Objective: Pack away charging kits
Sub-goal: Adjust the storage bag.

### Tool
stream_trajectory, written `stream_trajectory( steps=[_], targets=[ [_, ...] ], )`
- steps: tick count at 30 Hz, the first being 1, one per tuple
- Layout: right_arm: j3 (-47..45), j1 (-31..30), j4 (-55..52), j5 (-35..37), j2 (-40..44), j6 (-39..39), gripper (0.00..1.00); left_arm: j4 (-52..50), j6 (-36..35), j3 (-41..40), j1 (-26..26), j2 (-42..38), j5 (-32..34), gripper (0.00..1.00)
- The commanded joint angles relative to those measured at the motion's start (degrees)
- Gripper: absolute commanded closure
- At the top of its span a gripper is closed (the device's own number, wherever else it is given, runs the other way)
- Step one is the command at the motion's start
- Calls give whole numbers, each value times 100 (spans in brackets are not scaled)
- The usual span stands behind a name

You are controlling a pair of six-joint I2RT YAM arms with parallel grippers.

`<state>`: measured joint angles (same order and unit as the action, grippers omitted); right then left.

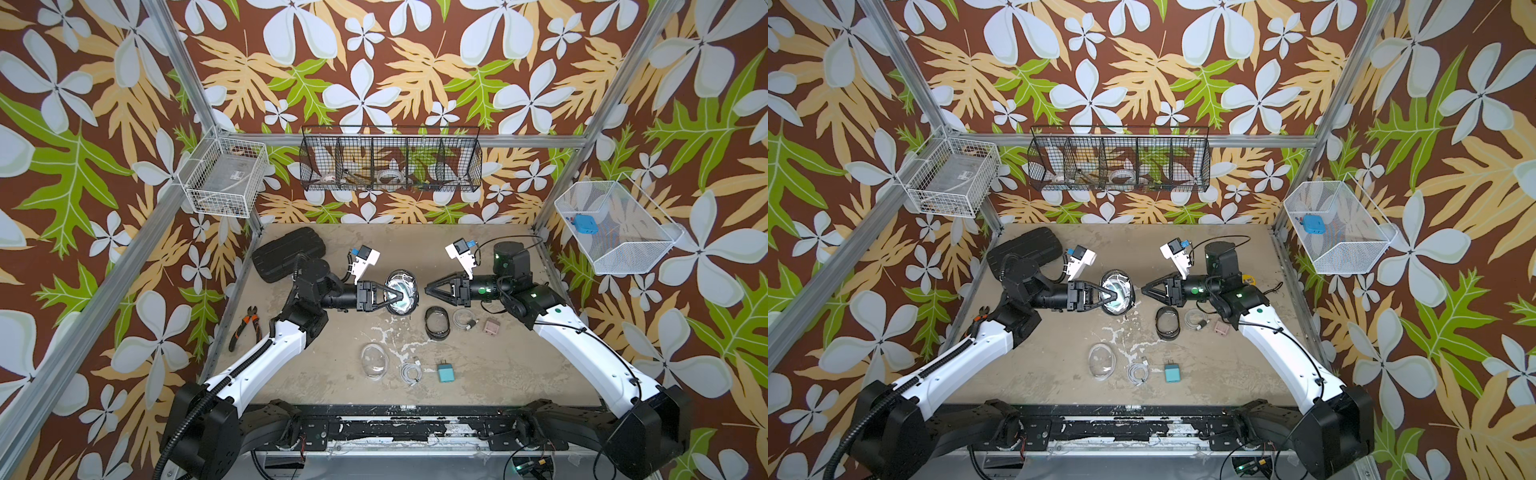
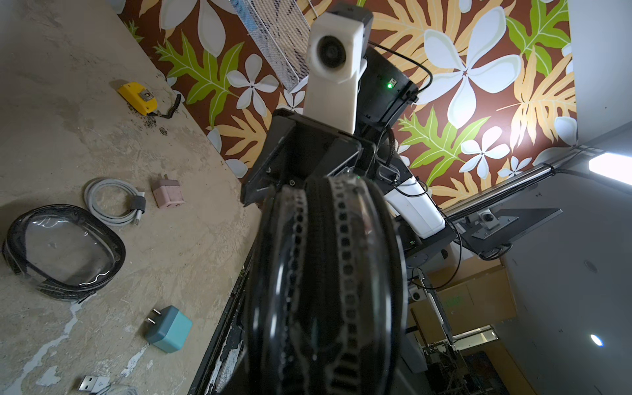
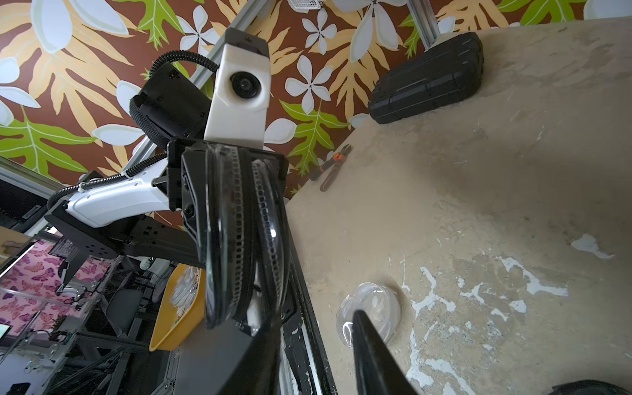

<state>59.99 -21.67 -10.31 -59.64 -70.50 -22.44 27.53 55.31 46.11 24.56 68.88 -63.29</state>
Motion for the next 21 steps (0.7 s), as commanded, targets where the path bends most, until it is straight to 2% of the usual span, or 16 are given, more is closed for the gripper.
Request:
stream_trajectory(
  steps=[1,6,12,19,21],
  targets=[
    [96,-187,-3,-164,-36,208,60,386,77,12,5,-15,-120,86],
    [-27,-348,220,-167,-127,108,62,442,119,12,29,23,-149,84],
    [-22,-358,251,-31,-284,61,74,525,169,4,75,2,-192,83],
    [183,-566,407,22,-464,-33,78,534,106,-30,221,88,-128,80],
    [253,-712,386,94,-502,-16,83,534,99,-26,216,107,-81,78]
  ],
)
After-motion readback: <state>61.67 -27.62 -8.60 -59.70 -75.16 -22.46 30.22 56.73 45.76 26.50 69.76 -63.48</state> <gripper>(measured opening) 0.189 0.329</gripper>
